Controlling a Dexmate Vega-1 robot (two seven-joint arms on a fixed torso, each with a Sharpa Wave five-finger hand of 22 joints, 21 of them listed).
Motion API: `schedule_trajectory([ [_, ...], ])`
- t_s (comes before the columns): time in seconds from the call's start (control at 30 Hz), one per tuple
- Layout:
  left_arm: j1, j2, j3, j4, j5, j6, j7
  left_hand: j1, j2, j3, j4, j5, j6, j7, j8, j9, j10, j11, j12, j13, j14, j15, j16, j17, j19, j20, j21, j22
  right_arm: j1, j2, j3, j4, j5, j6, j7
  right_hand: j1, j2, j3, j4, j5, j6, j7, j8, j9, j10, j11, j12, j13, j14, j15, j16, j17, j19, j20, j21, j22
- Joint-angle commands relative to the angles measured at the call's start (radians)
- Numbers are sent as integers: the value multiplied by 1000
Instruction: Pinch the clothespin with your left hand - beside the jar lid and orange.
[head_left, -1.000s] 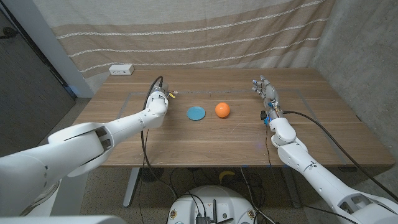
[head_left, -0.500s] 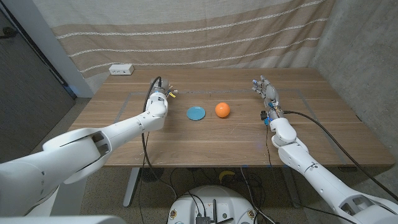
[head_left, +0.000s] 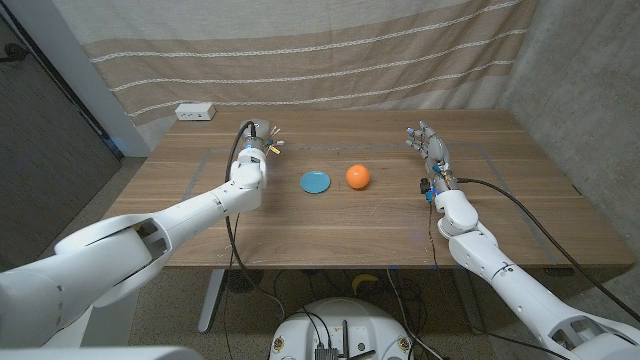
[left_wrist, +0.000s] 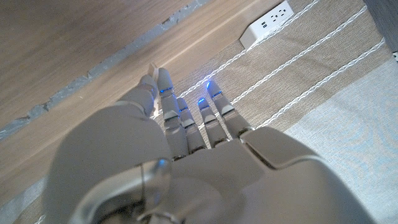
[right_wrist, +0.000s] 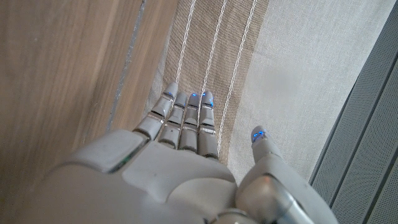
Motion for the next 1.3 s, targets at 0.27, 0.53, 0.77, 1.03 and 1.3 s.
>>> schedule_trajectory([
  [0.27, 92, 29, -141, -105, -129, -118, 147, 0, 20, 55, 35, 8, -11, -2, 109, 168, 23, -1, 7, 3, 20, -106, 6, 1, 2, -10, 12, 2, -10, -9, 3, -20, -3, -4, 1, -5, 5, -4, -3, 5, 10, 0, -3, 4, 8, -1, 4, 5, 6, 1, 1, 4, 4, -3, -2, 4],
  [0.53, 124, 40, -191, -143, -185, -181, 170, -5, 19, 62, 35, 8, -18, -2, 122, 185, 26, -2, 7, 4, 22, -109, 4, 0, 1, -10, 15, 2, -12, -12, 4, -31, -5, -9, 0, -5, 5, -4, -4, 5, 11, 0, -3, 4, 7, -1, 3, 6, 6, 3, 1, 4, 4, -3, -4, 4],
  [0.77, 152, 47, -232, -173, -239, -236, 180, -10, 18, 69, 36, 8, -24, -3, 135, 202, 30, -2, 7, 4, 29, -111, 5, -1, 5, -12, 19, 2, -13, -14, 5, -36, -6, -12, 0, -5, 5, -4, -4, 5, 11, 0, -4, 4, 8, -1, 3, 7, 5, 0, 0, 5, 4, -4, -6, 4],
  [1.03, 184, 58, -279, -201, -309, -308, 175, -16, 17, 76, 36, 9, -30, -3, 150, 221, 35, -3, 6, 5, 33, -112, 4, -2, 7, -12, 23, 2, -15, -16, 5, -42, -8, -16, -3, -5, 6, -4, -4, 5, 12, 0, -4, 4, 9, 1, 3, 8, 5, 1, 0, 6, 4, -3, -7, 4],
  [1.3, 218, 77, -330, -228, -390, -410, 159, -21, 17, 83, 36, 9, -37, -6, 164, 240, 42, -5, 7, 6, 37, -119, 4, -2, 17, -14, 30, 2, -25, -17, 8, -51, -9, -11, -7, -4, 5, -5, -5, 5, 12, 0, -5, 4, 9, -1, 3, 9, 7, 3, 0, 6, 5, -3, -9, 4],
])
